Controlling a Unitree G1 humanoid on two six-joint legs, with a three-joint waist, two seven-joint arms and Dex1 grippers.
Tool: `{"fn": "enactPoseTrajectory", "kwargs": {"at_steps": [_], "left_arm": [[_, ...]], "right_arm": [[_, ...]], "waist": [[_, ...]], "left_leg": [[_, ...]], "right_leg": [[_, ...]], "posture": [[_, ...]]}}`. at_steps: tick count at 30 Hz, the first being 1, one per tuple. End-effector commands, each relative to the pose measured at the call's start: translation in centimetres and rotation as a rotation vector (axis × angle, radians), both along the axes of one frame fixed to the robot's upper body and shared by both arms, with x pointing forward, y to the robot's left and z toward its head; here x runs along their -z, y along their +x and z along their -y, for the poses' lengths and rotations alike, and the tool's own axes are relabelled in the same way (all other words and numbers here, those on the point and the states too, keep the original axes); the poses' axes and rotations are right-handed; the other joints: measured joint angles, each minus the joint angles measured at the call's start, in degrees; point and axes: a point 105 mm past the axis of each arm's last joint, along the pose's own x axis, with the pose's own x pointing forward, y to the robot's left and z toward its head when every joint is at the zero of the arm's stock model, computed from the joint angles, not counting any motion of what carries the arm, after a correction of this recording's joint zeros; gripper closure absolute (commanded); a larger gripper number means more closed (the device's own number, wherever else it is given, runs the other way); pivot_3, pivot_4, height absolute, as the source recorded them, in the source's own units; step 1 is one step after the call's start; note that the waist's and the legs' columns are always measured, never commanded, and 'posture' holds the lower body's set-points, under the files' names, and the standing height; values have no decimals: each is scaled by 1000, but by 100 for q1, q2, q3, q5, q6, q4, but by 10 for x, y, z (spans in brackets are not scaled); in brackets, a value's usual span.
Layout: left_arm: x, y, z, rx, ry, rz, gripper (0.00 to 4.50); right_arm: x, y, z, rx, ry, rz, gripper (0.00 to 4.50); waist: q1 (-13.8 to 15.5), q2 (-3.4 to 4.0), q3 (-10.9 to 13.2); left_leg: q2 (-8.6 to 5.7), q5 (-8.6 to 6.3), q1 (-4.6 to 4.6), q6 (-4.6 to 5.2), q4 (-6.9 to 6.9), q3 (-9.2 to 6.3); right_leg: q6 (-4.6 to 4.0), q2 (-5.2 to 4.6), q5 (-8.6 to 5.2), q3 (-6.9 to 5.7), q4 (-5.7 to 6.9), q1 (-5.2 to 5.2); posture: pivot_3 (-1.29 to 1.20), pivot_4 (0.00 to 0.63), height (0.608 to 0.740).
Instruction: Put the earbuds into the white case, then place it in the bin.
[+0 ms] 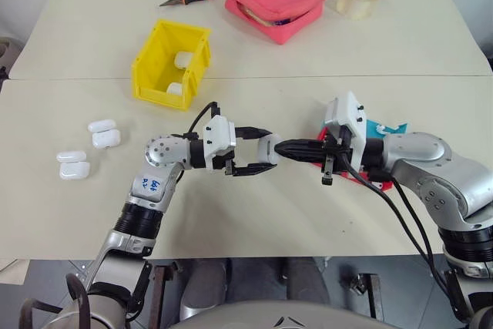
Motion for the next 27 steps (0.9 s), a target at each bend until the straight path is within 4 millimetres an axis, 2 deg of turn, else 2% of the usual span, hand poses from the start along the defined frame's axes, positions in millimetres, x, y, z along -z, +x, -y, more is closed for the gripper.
{"fn": "enactPoseTrajectory", "kwargs": {"at_steps": [1, 6, 12, 17, 21, 24, 27], "left_arm": [[-31, -10, -4, 47, -165, 58, 1599], [-29, -16, -17, 45, -191, 19, 1599], [-25, -9, -44, -98, -161, 30, 1599], [-17, 1, -76, -291, -72, 11, 1599], [-30, 9, -104, -448, -98, 49, 1599], [-42, 20, -134, -643, -151, 63, 1599], [-50, 27, -154, -786, -211, 68, 1599]], "right_arm": [[5, 1, 12, 43, -10, 1, 4433], [4, 2, 24, 86, 25, 28, 4433], [-2, -2, 48, 179, 94, 110, 4433], [-11, -20, 61, 182, 161, 232, 4433], [-13, -26, 68, 236, 180, 301, 4433], [-7, -36, 68, 257, 203, 309, 3873], [-8, -40, 65, 273, 222, 335, 2850]], "waist": [[-4, -3, 2], [-9, -2, 1], [16, -3, 2], [5, -2, 2], [3, -2, 2], [3, -3, 2], [2, -3, 1]], "left_leg": [[1, 0, 1, 0, 0, 0], [1, 0, 2, 0, 0, 2], [0, 0, 1, 0, 1, 0], [-1, -1, 2, 1, -3, 1], [2, 0, 7, 0, -1, 3], [4, 0, 8, -1, -2, 2], [2, 0, 10, -1, -2, 2]], "right_leg": [[0, 0, 0, 0, 1, 0], [0, 0, 0, 3, 1, 0], [0, 0, 0, 2, 1, 1], [0, 0, 0, 3, 0, 1], [0, 1, 0, 5, 6, 3], [0, 2, 0, 5, 7, 3], [0, 1, 0, 8, 8, 3]], "posture": [[0, 150, 740], [0, 150, 740], [0, 150, 740], [0, 150, 740], [0, 150, 740], [0, 150, 740], [0, 150, 740]]}}
